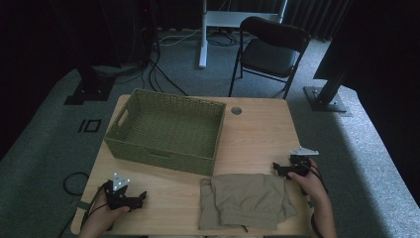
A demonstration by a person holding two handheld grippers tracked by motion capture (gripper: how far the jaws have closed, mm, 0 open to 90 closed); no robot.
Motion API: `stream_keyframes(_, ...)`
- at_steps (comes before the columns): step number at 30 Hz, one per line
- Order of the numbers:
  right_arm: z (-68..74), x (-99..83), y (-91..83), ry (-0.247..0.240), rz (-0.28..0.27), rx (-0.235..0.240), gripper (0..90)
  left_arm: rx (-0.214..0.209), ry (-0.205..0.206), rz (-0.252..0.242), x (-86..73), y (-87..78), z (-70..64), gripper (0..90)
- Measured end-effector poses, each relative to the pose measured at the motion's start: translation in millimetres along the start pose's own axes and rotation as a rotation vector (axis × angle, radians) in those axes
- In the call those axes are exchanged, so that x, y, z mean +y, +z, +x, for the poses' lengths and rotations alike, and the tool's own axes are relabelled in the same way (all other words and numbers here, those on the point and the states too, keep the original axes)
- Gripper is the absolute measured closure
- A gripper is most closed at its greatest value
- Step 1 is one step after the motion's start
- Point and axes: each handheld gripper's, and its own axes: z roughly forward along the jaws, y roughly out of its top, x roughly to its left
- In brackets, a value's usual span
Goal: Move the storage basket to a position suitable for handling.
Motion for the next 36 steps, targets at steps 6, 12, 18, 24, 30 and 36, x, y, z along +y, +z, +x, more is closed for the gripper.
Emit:
stream_keyframes(6, 1.0, 0.9, 0.8, 0.008, 0.000, -0.009, 10.8, -0.038, 0.043, 0.000, -1.1, -1.2, 3.8, 0.5)
stream_keyframes(12, -1.7, 4.1, 0.4, 0.040, -0.005, 0.001, 10.8, -0.042, 0.052, 0.002, -1.1, -5.2, 11.7, 0.6)
stream_keyframes(18, 2.1, 12.2, -4.0, 0.051, -0.032, 0.006, 10.8, -0.053, 0.055, 0.000, 4.0, -8.0, 22.0, 0.6)
stream_keyframes(24, 8.7, 26.4, -9.1, 0.041, -0.059, 0.017, 10.8, -0.028, 0.054, -0.009, 8.1, -8.6, 28.4, 0.6)
stream_keyframes(30, 17.5, 38.6, -14.2, 0.036, -0.081, 0.030, 10.8, -0.004, 0.038, -0.017, 13.8, -8.4, 36.6, 0.7)
stream_keyframes(36, 32.0, 52.0, -21.4, 0.036, -0.120, 0.063, 10.8, 0.018, 0.014, -0.068, 23.9, -14.0, 42.1, 11.6)
